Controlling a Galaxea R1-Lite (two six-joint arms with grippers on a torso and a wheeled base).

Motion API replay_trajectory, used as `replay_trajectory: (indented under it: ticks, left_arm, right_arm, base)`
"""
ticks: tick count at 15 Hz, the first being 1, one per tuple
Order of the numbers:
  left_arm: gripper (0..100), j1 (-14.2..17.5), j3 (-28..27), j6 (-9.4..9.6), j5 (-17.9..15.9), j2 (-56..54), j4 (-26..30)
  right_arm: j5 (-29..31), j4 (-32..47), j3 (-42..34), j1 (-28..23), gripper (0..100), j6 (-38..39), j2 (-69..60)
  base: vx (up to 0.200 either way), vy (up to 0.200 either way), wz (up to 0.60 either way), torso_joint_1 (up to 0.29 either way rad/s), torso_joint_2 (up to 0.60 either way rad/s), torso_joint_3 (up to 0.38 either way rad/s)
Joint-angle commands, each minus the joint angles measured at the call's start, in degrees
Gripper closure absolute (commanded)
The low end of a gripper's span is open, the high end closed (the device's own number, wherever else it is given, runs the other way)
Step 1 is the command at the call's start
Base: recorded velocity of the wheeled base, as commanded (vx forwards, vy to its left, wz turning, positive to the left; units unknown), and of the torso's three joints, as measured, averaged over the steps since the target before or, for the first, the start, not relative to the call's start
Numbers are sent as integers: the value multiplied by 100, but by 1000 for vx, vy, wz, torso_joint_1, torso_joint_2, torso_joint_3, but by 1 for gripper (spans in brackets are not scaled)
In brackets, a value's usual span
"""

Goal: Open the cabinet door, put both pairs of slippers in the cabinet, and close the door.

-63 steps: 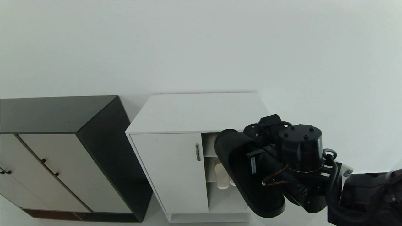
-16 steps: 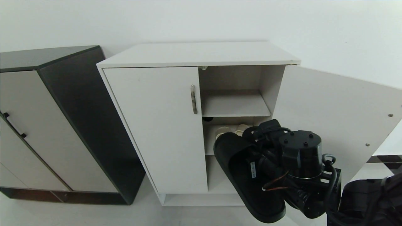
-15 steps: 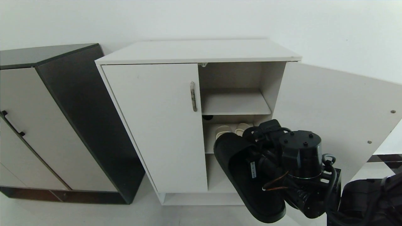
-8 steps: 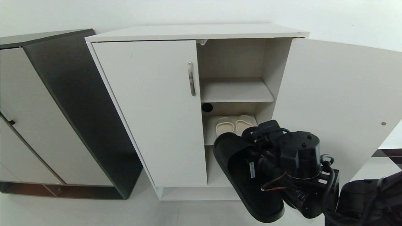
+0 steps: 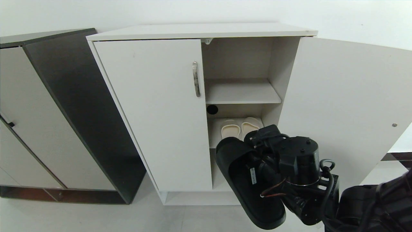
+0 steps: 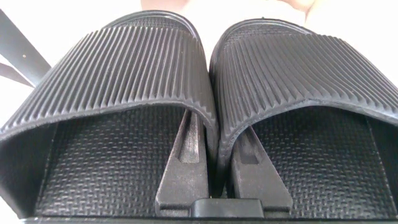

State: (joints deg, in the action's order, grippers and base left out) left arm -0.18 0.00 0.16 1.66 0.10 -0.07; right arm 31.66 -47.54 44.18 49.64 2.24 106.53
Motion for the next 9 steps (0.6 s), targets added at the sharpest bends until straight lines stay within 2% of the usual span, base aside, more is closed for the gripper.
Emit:
replay_trajectory:
  ticks: [1,2,3,4,5,6,9]
  left_arm:
    - [100,1,0,2,1,-1,-1]
    - [100,1,0,2,1,8,-1]
    - [100,1,0,2,1,-1,-1]
    - [100,1,0,11,1,8,-1]
    - [100,1,0,11,1,8,-1]
    - [100,1,0,11,1,-1,-1]
    - [100,1,0,11,-8,8,-1]
  right_arm:
    - [359,580,697,81,100,180,324]
    - [526,914,970,90,100,321,351]
    - [684,1845,1655,134,100,795,368]
    - [807,2372,2112,134,100,1033,351]
    - [1176,2680,2508,125,100,1094,368]
    - [1413,2724,2745,116,100,1068,403]
    - [1484,2733,3097,116,100,795,386]
  base:
    - [0,0,0,0,0,0]
    - [0,0,0,0,0,0]
    - [0,0,0,0,0,0]
    - [0,0,0,0,0,0]
    - [0,0,0,0,0,0]
    - [0,0,0,0,0,0]
    - [0,0,0,0,0,0]
